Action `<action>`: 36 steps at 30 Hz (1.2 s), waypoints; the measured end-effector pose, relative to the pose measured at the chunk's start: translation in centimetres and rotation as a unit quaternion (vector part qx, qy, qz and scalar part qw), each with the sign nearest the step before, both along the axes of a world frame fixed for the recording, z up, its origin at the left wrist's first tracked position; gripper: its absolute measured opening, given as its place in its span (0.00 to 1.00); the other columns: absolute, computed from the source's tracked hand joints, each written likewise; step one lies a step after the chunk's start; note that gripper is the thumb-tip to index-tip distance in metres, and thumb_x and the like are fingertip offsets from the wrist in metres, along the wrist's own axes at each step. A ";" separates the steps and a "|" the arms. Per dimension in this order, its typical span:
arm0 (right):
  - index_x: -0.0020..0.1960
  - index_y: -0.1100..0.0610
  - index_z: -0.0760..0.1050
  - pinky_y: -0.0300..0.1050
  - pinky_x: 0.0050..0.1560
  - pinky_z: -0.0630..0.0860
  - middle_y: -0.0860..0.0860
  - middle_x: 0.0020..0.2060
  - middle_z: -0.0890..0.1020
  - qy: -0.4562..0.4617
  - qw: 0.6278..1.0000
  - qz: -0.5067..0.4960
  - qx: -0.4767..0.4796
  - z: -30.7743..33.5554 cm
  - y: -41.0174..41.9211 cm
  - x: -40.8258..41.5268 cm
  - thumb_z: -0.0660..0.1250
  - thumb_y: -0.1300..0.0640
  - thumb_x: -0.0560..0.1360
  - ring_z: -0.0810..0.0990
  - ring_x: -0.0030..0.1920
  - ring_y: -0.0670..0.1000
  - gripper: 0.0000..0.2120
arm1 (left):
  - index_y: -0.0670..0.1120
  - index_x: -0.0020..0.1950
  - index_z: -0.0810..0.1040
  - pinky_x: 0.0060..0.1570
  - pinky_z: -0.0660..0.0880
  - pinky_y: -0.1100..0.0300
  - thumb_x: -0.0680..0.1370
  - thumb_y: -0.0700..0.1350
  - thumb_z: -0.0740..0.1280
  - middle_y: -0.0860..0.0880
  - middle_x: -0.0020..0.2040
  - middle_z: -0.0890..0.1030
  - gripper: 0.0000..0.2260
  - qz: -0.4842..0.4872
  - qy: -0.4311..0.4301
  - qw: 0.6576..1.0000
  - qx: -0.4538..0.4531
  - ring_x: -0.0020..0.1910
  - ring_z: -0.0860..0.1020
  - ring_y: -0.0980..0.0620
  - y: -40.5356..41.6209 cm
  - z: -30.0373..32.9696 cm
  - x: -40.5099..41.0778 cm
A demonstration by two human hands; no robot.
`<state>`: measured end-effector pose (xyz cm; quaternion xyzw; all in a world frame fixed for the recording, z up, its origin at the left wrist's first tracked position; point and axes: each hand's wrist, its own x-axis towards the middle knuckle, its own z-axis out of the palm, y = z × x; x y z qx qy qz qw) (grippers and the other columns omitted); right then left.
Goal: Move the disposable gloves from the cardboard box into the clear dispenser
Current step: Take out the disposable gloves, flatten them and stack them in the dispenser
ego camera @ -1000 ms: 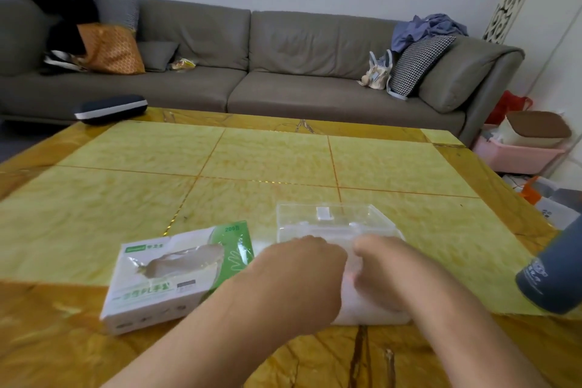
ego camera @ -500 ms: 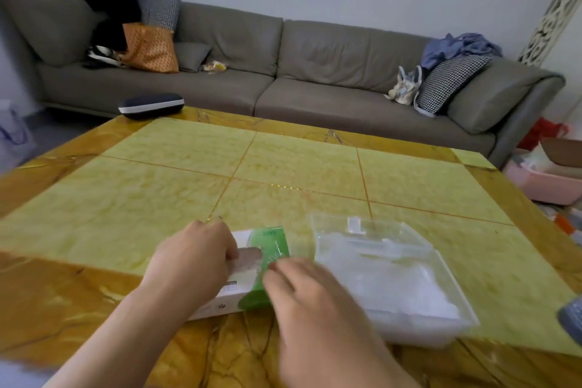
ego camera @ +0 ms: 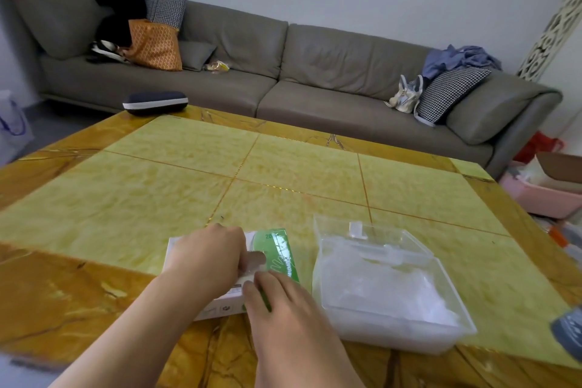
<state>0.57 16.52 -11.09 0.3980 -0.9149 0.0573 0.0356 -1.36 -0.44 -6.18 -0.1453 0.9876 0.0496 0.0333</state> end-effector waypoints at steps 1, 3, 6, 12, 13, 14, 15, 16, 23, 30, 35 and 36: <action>0.56 0.51 0.85 0.42 0.53 0.83 0.48 0.52 0.85 0.001 1.000 0.002 0.011 0.1 0.1 -0.1 0.78 0.44 0.48 0.86 0.56 0.50 0.36 | 0.48 0.32 0.72 0.27 0.66 0.60 0.80 0.59 0.66 0.52 0.30 0.73 0.21 0.004 0.005 1.000 -0.008 0.25 0.69 0.50 0.0 0.0 0.0; 0.58 0.51 0.84 0.41 0.54 0.82 0.47 0.53 0.85 -0.005 1.000 0.005 0.017 0.1 0.3 -0.2 0.78 0.43 0.45 0.85 0.56 0.50 0.40 | 0.49 0.31 0.71 0.26 0.65 0.61 0.78 0.52 0.68 0.52 0.30 0.71 0.17 0.010 0.018 0.999 -0.026 0.25 0.68 0.51 -0.1 -0.1 0.0; 0.57 0.51 0.84 0.40 0.53 0.81 0.47 0.52 0.84 -0.010 1.000 0.002 0.018 0.3 0.3 -0.2 0.77 0.43 0.47 0.84 0.55 0.49 0.38 | 0.53 0.38 0.78 0.27 0.69 0.60 0.76 0.45 0.68 0.54 0.34 0.76 0.07 0.009 0.025 1.000 -0.015 0.29 0.74 0.53 -0.2 -0.1 0.2; 0.57 0.52 0.82 0.41 0.53 0.81 0.47 0.53 0.84 -0.033 0.999 0.017 0.010 0.2 0.2 -0.1 0.68 0.49 0.60 0.84 0.54 0.49 0.26 | 0.47 0.35 0.79 0.28 0.73 0.59 0.76 0.53 0.68 0.52 0.31 0.78 0.14 0.004 0.076 0.997 0.015 0.28 0.74 0.52 -0.1 -0.1 0.4; 0.58 0.52 0.83 0.41 0.54 0.81 0.48 0.53 0.84 -0.034 0.999 0.016 0.010 0.2 0.1 0.0 0.65 0.50 0.61 0.84 0.55 0.49 0.26 | 0.46 0.33 0.76 0.27 0.69 0.60 0.76 0.55 0.69 0.51 0.28 0.75 0.17 0.007 0.071 0.997 0.019 0.26 0.70 0.50 0.1 -0.1 0.3; 0.57 0.52 0.83 0.41 0.54 0.82 0.48 0.53 0.85 -0.028 1.000 0.010 0.006 0.2 0.1 0.1 0.65 0.50 0.62 0.84 0.56 0.50 0.25 | 0.45 0.30 0.72 0.25 0.66 0.60 0.76 0.57 0.70 0.51 0.27 0.71 0.21 0.012 0.066 0.998 0.022 0.25 0.66 0.49 0.3 -0.1 0.2; 0.57 0.52 0.84 0.41 0.55 0.82 0.48 0.53 0.85 -0.020 1.000 0.007 0.006 0.2 0.1 0.2 0.70 0.48 0.59 0.85 0.56 0.50 0.27 | 0.46 0.30 0.69 0.24 0.64 0.60 0.77 0.58 0.69 0.52 0.27 0.69 0.23 0.014 0.060 0.998 0.020 0.25 0.65 0.49 0.4 -0.2 0.1; 0.58 0.51 0.85 0.42 0.54 0.82 0.48 0.54 0.86 -0.015 1.000 0.000 0.015 0.3 0.1 0.3 0.75 0.44 0.54 0.85 0.57 0.50 0.32 | 0.46 0.30 0.69 0.24 0.63 0.61 0.78 0.59 0.69 0.52 0.27 0.69 0.23 0.016 0.055 0.998 0.013 0.24 0.66 0.50 0.6 -0.1 0.0; 0.56 0.48 0.84 0.40 0.50 0.83 0.46 0.53 0.84 -0.014 1.000 -0.003 0.011 0.4 0.1 0.0 0.80 0.47 0.55 0.85 0.53 0.47 0.29 | 0.52 0.36 0.79 0.32 0.78 0.57 0.78 0.56 0.68 0.55 0.34 0.79 0.13 -0.003 0.088 0.995 0.043 0.32 0.78 0.55 0.1 0.3 0.5; 0.80 0.59 0.56 0.52 0.80 0.54 0.57 0.80 0.58 -0.022 0.998 0.044 0.040 2.3 0.0 0.5 0.66 0.58 0.80 0.55 0.80 0.59 0.32 | 0.54 0.42 0.81 0.39 0.75 0.63 0.79 0.49 0.71 0.60 0.39 0.83 0.07 -0.021 0.174 0.936 0.304 0.37 0.80 0.61 -1.6 2.7 1.7; 0.74 0.58 0.66 0.51 0.75 0.65 0.55 0.73 0.70 -0.019 0.999 0.033 0.015 0.9 -0.3 0.4 0.67 0.57 0.74 0.68 0.75 0.58 0.29 | 0.49 0.47 0.79 0.37 0.71 0.54 0.85 0.50 0.61 0.54 0.41 0.86 0.11 0.017 0.196 0.901 0.386 0.30 0.72 0.49 -1.3 3.1 1.8; 0.73 0.58 0.67 0.51 0.75 0.66 0.55 0.73 0.71 -0.015 0.999 0.030 0.005 0.9 -0.3 0.3 0.66 0.57 0.74 0.69 0.75 0.58 0.28 | 0.49 0.48 0.79 0.38 0.72 0.55 0.86 0.50 0.60 0.56 0.41 0.86 0.12 0.024 0.198 0.903 0.380 0.29 0.73 0.53 -1.2 3.1 1.9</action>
